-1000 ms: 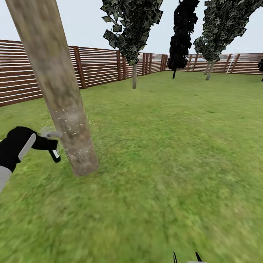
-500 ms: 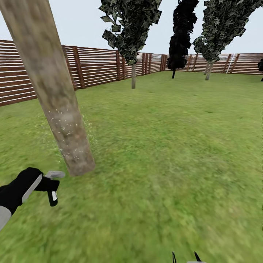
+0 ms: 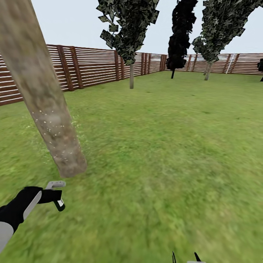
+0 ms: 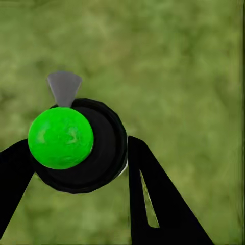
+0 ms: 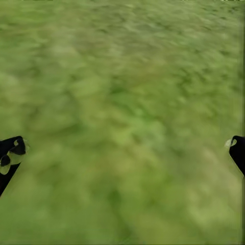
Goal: In the garden, pick up the pesticide atomizer on the floor and spray pesticide onto both trees until each tree trunk is fully covered.
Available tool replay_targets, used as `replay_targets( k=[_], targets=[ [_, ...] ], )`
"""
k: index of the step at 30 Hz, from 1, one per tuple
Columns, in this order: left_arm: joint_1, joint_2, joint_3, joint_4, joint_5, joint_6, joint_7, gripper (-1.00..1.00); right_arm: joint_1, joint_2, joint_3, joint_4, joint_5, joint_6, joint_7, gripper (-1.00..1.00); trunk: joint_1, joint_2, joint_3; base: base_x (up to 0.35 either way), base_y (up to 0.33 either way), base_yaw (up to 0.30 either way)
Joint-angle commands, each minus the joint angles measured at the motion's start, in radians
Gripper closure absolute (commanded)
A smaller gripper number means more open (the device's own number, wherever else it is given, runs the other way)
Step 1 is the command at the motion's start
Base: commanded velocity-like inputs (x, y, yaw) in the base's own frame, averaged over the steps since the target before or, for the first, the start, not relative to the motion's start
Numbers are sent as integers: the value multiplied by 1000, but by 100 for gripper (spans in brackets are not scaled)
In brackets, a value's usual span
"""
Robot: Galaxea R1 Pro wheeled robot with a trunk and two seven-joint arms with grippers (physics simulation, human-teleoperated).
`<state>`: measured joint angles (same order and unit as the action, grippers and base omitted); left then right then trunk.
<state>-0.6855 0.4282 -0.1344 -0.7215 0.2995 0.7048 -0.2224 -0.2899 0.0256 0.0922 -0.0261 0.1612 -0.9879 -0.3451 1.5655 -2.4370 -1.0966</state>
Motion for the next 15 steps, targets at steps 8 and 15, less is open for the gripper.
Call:
replay_targets(
  k=[8,15],
  targets=[
    [0,-3,-1,4,0,-1,0,100,0,0,0,0,0,0,0,-100,0,0,0,175,-241,248],
    [0,-3,1,4,0,-1,-2,100,0,0,0,0,0,0,0,-100,0,0,0,172,-241,194]
  ],
)
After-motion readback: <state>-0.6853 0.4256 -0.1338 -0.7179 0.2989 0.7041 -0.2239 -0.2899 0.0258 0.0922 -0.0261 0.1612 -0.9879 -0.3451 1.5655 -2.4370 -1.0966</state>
